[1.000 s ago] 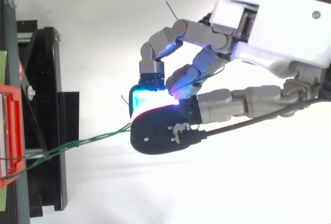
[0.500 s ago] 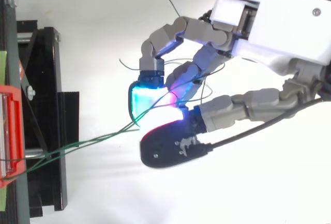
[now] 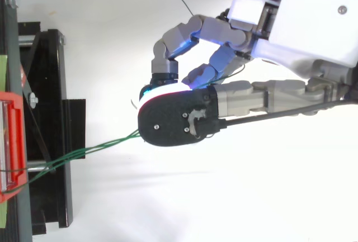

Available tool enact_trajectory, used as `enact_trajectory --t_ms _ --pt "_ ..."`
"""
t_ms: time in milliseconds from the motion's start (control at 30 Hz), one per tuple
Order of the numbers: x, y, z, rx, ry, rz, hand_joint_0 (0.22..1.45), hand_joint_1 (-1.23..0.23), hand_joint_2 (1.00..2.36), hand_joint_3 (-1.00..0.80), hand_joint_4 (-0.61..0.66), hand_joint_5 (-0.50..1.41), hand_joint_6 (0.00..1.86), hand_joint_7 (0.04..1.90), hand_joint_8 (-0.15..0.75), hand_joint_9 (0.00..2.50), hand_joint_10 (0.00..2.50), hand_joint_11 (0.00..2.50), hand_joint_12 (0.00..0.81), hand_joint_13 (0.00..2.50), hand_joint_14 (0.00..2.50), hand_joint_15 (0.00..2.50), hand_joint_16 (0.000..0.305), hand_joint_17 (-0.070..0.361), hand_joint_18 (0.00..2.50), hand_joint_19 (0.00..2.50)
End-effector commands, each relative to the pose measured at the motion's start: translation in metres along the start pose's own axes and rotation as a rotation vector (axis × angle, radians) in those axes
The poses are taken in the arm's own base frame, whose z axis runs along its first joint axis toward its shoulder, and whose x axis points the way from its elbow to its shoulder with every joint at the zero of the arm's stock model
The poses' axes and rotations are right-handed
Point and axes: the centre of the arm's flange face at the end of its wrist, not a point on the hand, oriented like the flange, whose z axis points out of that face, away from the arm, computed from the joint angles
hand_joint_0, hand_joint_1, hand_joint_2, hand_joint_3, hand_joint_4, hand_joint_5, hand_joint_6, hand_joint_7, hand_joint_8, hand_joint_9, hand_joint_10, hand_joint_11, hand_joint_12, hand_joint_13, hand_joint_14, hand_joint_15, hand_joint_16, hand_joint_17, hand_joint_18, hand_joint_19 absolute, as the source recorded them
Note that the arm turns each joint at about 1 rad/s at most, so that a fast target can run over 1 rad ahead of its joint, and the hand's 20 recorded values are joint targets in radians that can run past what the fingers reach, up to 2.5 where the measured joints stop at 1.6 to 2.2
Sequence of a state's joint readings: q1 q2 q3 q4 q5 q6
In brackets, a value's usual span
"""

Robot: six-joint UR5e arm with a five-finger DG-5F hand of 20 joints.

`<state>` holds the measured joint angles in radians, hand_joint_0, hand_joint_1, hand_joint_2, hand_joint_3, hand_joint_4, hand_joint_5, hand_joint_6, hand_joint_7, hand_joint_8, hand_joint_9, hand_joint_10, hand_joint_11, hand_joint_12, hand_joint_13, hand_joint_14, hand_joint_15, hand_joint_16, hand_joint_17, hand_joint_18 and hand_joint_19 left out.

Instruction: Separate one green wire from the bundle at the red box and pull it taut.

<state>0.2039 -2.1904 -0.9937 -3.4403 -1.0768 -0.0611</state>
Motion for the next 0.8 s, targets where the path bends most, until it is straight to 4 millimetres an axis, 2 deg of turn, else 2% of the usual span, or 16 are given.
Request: enact_trajectory --t_ms 0,133,333,500,600,767 --pt "0.0001 -0.0003 0.0000 0.001 0.000 -0.005 0.58 -0.45 1.01 -0.43 0.12 -0.15 0.86 1.08 0.271 1.14 0.02 0.79 0.368 0.86 0.02 0.55 0.053 0.119 0.66 0.64" --pt "-0.0009 -0.0003 0.0004 0.000 -0.001 -0.009 0.60 -0.57 1.02 -0.28 0.11 -0.15 0.87 1.11 0.272 1.14 0.03 0.81 0.366 0.86 0.02 0.56 0.053 0.118 0.67 0.64" --pt "-0.0009 -0.0004 0.0003 0.001 -0.001 -0.008 0.61 -0.75 1.02 -0.21 0.10 -0.16 0.88 1.07 0.268 1.10 0.02 0.80 0.362 0.85 0.02 0.56 0.054 0.121 0.68 0.63" --pt "-0.0028 -0.0010 0.0005 0.004 -0.001 -0.005 0.63 -0.78 1.01 -0.28 0.10 -0.17 0.89 1.05 0.259 1.08 0.03 0.81 0.354 0.83 0.02 0.56 0.053 0.118 0.66 0.62" --pt "-0.0030 -0.0013 0.0003 0.007 -0.001 -0.008 0.63 -0.80 1.01 -0.38 0.11 -0.17 0.89 1.04 0.255 1.08 0.02 0.81 0.351 0.83 0.02 0.55 0.052 0.118 0.67 0.62" --pt "-0.0031 -0.0010 0.0005 0.004 -0.004 -0.022 0.60 -0.72 1.00 -0.47 0.12 -0.16 0.89 1.03 0.254 1.08 0.02 0.79 0.350 0.84 0.02 0.56 0.052 0.117 0.67 0.63"
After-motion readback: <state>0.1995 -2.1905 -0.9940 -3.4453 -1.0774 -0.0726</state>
